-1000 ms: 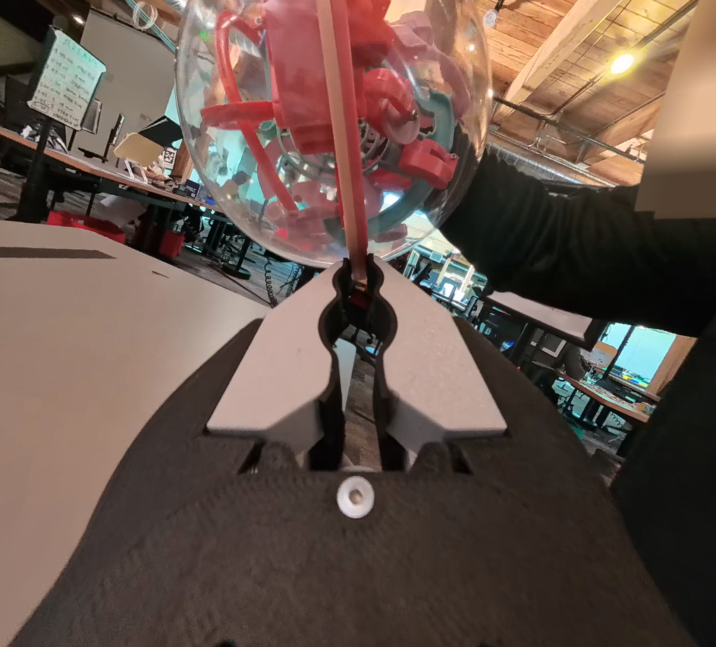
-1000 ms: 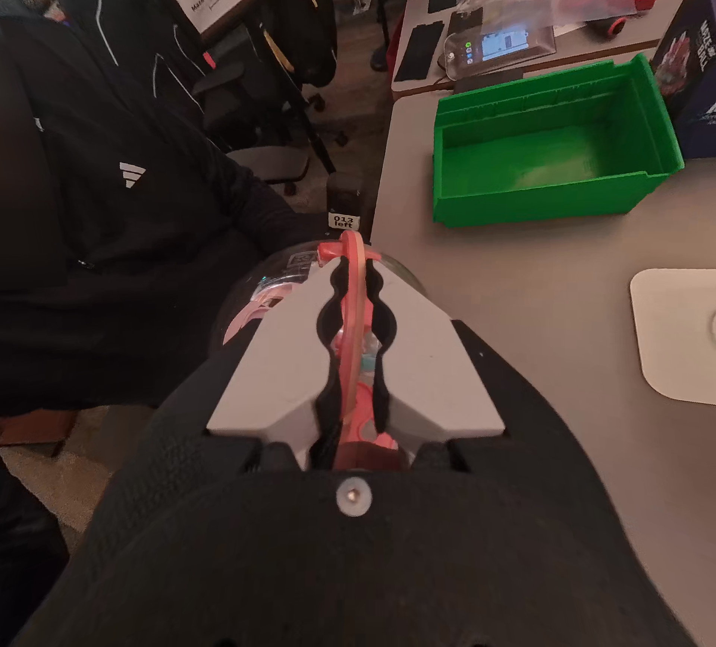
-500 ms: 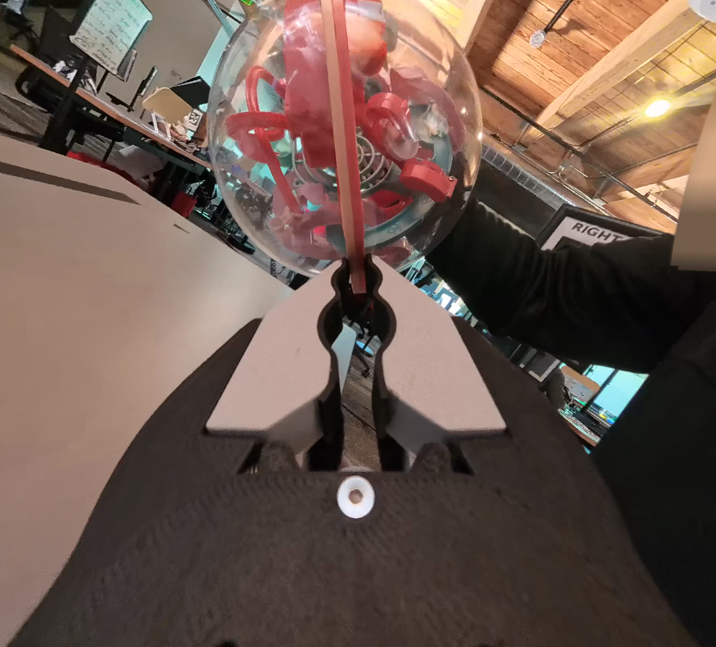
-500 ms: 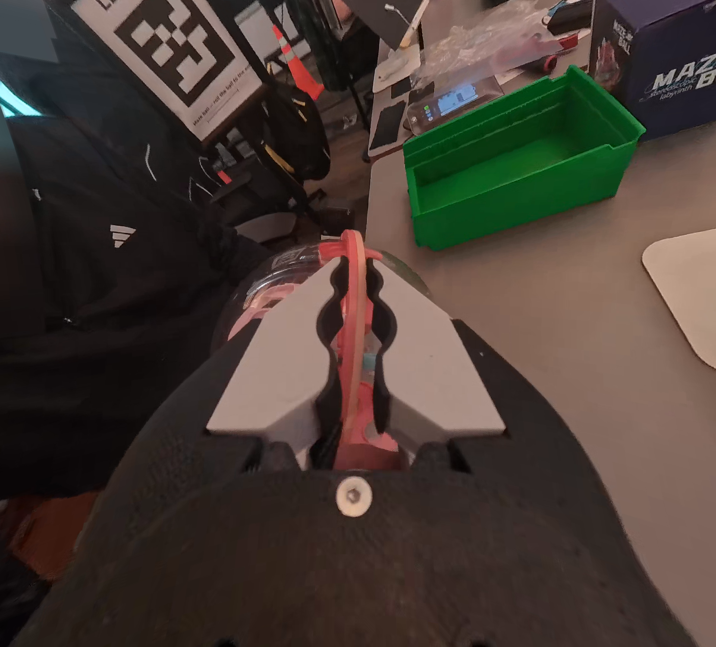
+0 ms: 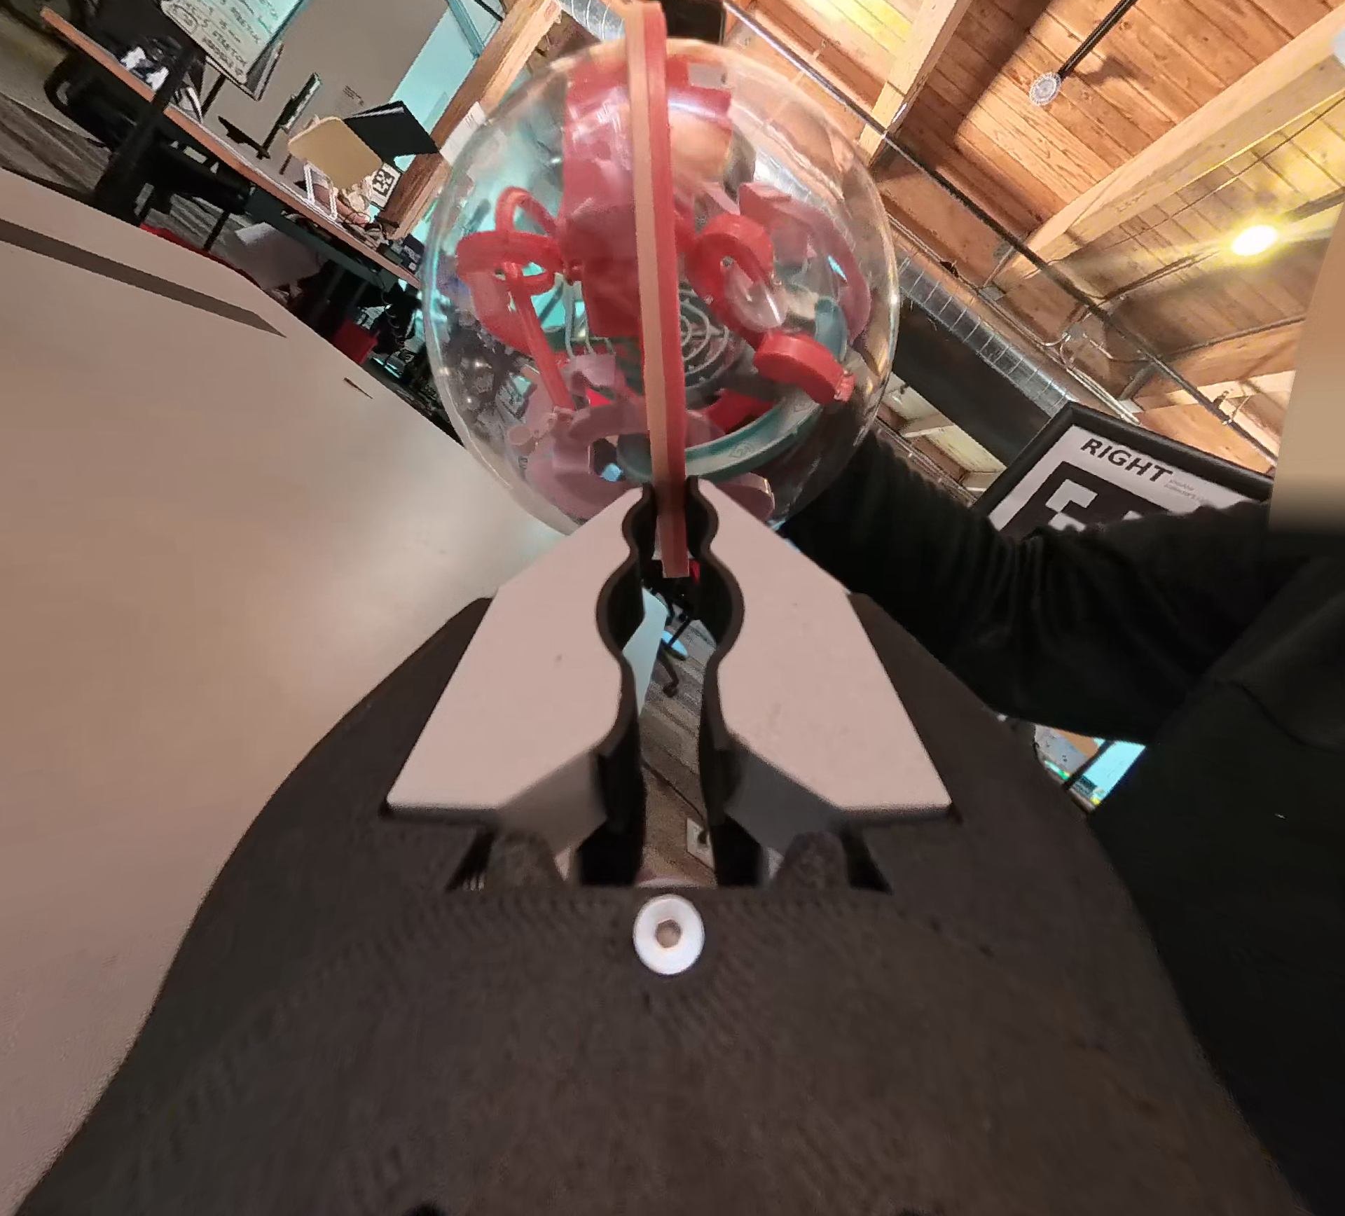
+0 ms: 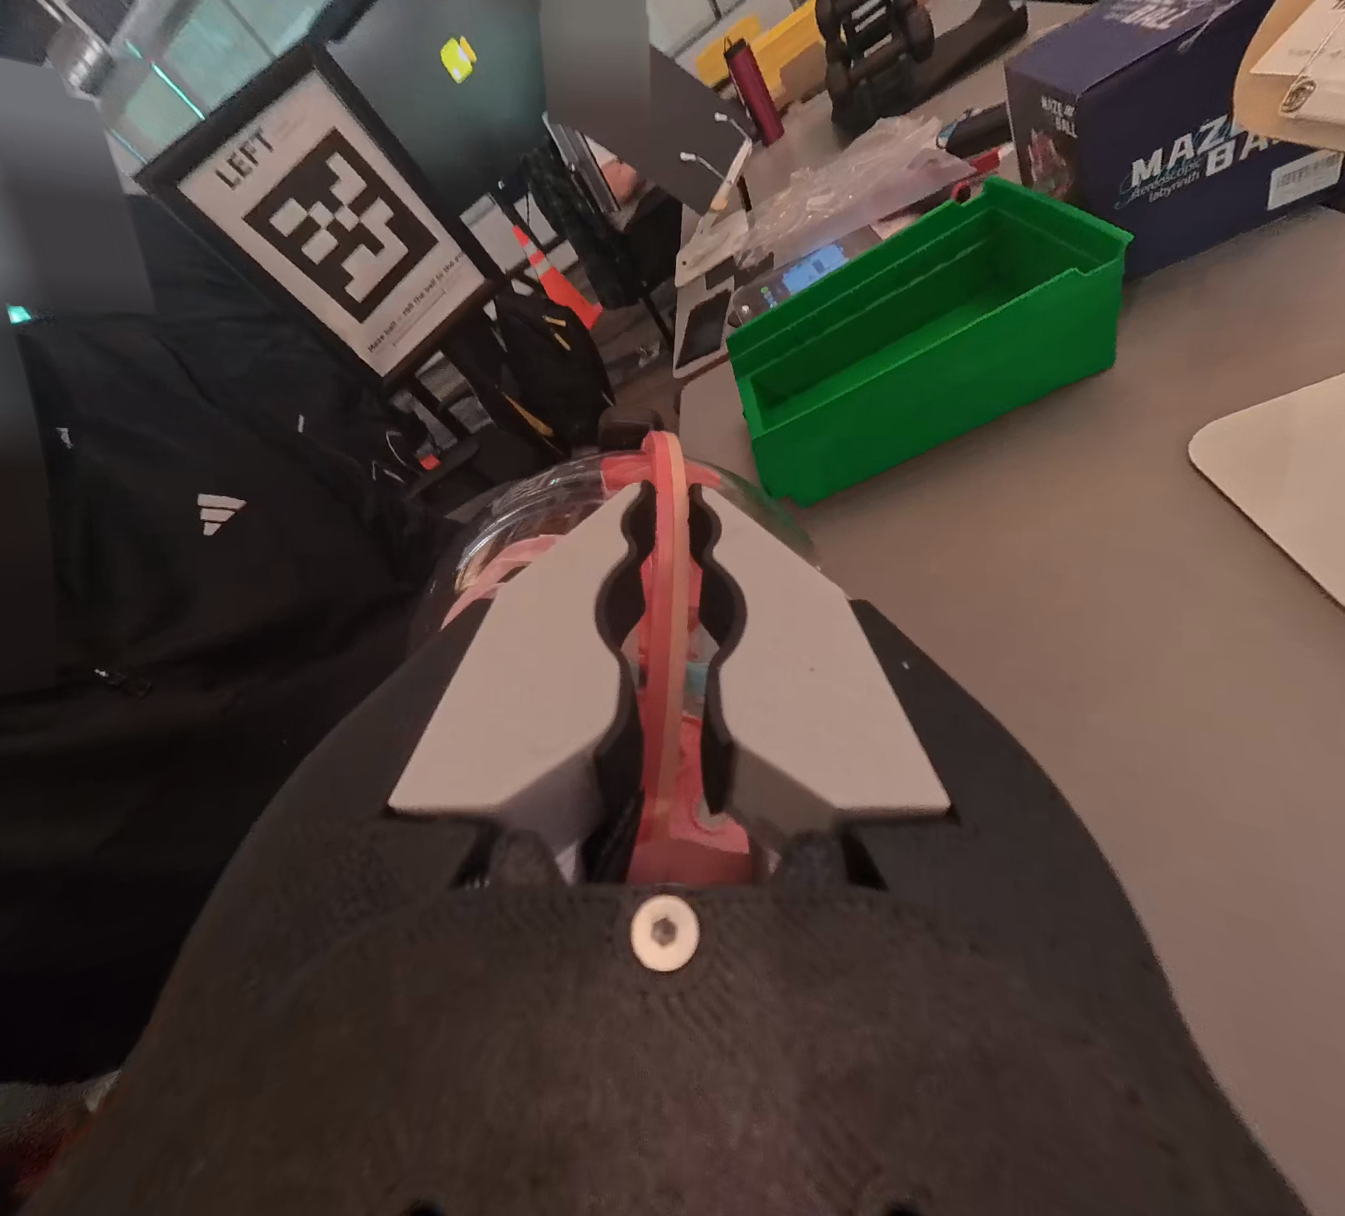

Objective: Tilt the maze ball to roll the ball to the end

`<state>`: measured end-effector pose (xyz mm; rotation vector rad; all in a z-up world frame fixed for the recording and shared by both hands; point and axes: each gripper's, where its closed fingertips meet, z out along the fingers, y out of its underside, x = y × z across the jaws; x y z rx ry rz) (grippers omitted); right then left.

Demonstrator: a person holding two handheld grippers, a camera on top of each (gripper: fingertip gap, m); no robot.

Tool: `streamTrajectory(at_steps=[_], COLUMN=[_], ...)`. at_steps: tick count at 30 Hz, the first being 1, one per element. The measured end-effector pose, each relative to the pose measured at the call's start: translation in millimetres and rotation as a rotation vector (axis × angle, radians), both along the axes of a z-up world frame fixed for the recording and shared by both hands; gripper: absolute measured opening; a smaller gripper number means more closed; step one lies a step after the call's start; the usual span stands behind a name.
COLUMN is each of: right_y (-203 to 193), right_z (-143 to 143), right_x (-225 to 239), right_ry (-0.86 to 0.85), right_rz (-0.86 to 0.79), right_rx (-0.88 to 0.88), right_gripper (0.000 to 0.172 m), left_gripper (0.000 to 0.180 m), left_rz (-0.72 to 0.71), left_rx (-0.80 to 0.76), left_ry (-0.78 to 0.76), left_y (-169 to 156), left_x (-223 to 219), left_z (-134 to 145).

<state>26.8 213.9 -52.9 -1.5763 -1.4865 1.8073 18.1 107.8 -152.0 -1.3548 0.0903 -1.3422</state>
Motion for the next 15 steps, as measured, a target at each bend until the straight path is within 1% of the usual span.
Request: streamTrajectory(at_steps=[3, 10, 15], right_y=[2.0, -6.5, -10.4], right_z=[-7.7, -40.2, -45.3], right_x=[4.6, 20.5, 25.2], right_ry=[0.034, 0.097, 0.175], right_rz=[-0.048, -0.145, -0.22], right_rx=[-0.07, -0.21, -0.273], right_gripper=[0.007, 0.007, 0.007], left_gripper=[0.005, 0.005, 0.005], left_rz=[0.0, -0.014, 0.005], left_rx=[-0.029, -0.138, -0.172], left_ry=[-0.013, -0.021, -0.043], left_y=[-2.3, -19.1, -21.1], left_x=[-4.4, -7.1, -18.3], left_z=[-2.0, -16.3, -12.2])
